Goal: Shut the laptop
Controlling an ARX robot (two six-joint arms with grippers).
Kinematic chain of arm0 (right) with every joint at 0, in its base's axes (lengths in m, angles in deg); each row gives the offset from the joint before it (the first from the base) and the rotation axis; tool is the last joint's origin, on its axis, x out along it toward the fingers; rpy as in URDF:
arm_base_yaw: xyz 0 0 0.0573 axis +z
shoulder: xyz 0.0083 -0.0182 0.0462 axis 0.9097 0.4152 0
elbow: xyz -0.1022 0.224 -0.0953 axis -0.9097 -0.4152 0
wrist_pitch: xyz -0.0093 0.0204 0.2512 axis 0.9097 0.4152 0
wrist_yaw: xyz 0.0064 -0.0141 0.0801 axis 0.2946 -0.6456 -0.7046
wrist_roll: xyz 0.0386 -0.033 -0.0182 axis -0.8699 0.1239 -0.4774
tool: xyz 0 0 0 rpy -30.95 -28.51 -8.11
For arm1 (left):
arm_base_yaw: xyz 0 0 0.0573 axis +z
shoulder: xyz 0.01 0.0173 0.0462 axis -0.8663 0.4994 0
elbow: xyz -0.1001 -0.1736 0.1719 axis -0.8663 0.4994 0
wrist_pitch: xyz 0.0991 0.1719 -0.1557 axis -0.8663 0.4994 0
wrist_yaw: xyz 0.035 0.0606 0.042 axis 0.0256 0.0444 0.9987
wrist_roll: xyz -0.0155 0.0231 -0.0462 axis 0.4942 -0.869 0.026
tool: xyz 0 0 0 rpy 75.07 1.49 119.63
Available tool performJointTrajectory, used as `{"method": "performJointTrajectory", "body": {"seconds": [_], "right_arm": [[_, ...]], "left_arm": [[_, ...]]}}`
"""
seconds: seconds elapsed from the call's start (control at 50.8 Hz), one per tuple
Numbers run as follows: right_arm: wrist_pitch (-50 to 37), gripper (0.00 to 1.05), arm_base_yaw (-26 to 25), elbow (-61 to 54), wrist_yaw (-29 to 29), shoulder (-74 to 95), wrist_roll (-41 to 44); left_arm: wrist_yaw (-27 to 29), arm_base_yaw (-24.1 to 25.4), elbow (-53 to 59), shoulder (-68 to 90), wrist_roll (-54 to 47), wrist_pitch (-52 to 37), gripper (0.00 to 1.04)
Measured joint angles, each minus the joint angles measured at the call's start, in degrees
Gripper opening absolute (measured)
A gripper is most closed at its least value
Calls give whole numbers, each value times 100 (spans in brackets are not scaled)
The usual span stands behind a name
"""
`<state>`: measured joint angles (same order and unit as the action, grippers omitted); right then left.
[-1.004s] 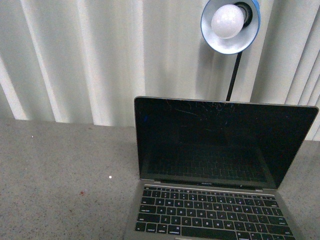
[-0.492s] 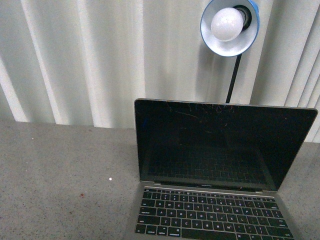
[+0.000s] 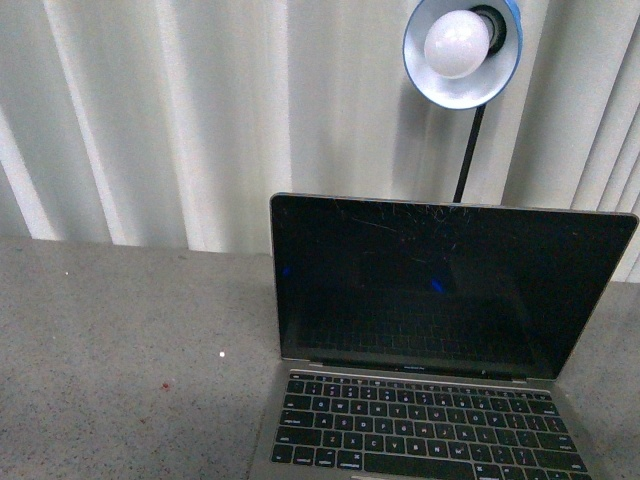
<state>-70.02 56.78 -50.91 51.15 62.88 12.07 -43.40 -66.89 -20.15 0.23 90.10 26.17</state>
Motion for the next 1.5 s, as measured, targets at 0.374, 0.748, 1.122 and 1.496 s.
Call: {"method": "performJointTrajectory", "body": {"seconds": [0.374, 0.748, 1.122, 1.496], "right_arm": [[-461, 97, -208, 2730, -1021, 3388, 1961], [988, 97, -210, 4946, -1893, 4859, 4197], [2922, 97, -111, 6631, -2699, 5792, 6172], [4658, 97, 72, 7639, -2736, 6299, 7971]], "left_arm": [[-916, -7, -2776, 3805, -1978, -1993, 98], [-2138, -601, -5490, 5152, -5152, -693, 98], [-2634, -1056, -7696, 6325, -7952, 1797, 98], [-2129, -1187, -9453, 7097, -9746, 3893, 98]]}}
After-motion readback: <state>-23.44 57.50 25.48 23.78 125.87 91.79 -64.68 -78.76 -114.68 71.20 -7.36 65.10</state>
